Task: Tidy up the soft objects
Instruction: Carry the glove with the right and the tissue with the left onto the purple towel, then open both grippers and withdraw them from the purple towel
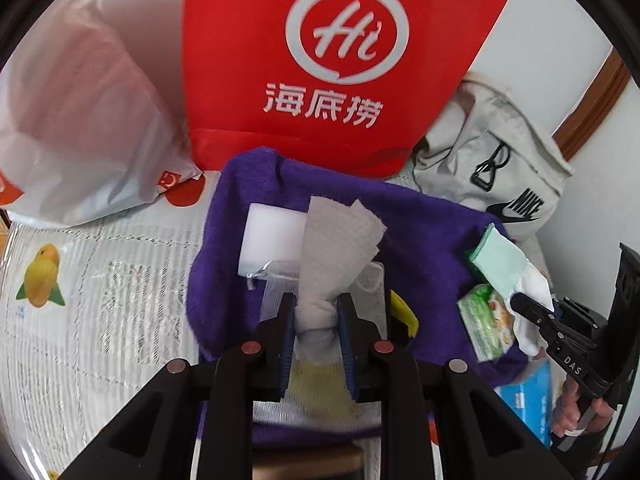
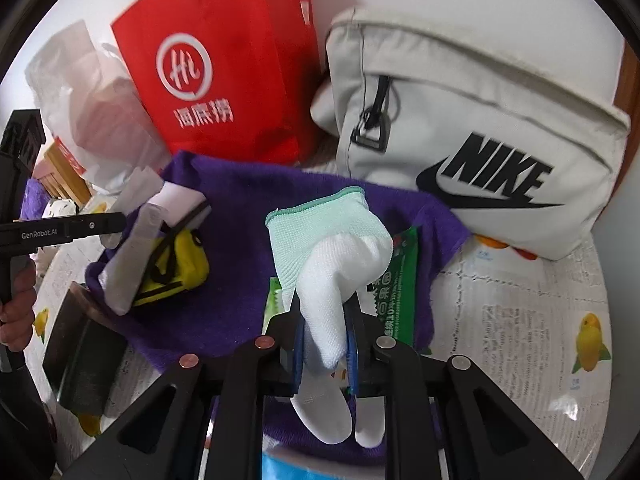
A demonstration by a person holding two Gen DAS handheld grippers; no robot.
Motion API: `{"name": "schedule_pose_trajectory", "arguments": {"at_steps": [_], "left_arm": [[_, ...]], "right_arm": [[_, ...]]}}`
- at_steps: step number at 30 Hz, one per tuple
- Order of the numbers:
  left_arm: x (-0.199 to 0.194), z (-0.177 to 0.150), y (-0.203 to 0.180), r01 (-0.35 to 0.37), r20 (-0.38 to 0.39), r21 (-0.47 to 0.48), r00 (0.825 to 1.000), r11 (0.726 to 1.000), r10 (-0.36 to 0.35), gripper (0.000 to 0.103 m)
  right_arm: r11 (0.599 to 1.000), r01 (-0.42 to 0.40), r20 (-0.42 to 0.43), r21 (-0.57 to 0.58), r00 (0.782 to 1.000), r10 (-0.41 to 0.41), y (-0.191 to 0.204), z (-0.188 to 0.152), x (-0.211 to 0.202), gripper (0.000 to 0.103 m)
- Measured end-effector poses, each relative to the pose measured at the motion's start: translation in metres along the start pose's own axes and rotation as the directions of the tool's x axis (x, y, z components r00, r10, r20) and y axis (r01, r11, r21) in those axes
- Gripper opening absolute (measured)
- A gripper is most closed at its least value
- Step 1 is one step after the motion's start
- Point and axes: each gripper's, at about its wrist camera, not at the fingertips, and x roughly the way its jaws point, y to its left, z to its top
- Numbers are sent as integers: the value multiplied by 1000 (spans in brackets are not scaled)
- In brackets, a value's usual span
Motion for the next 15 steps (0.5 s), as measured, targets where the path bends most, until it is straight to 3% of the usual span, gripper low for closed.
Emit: {"name": "schedule_pose_trajectory", "arguments": {"at_steps": [2, 3, 4, 5, 6, 8, 15], "left_arm": [[7, 1, -3, 5, -15, 8, 1000, 1000, -5, 26], [9, 1, -3, 6, -19, 9, 1000, 1000, -6, 35], [10, 1, -4, 6, -21, 8, 1000, 1000, -6, 42], [11, 2, -4, 6, -21, 8, 1000, 1000, -6, 58], [11, 2, -4, 2, -21, 8, 1000, 1000, -2, 72], [8, 2, -5, -9, -11, 12, 1000, 1000, 9, 74], [-17, -5, -9, -44, 14, 41, 999, 998, 43, 80]], "right_arm": [[1000, -10, -21, 1, 1000, 10, -1, 1, 7, 21], [1000, -15, -23, 1, 1000, 15, -1, 1, 8, 24], [1000, -18, -27, 2, 999, 18, -2, 1, 10, 35], [1000, -21, -31, 1, 999, 21, -2, 1, 11, 50], [1000, -16, -27, 1, 1000, 16, -2, 1, 10, 57], [1000, -1, -12, 0, 1000, 1, -1, 1, 7, 73], [1000, 20, 5, 12, 1000, -20, -2, -2, -13, 75]]}}
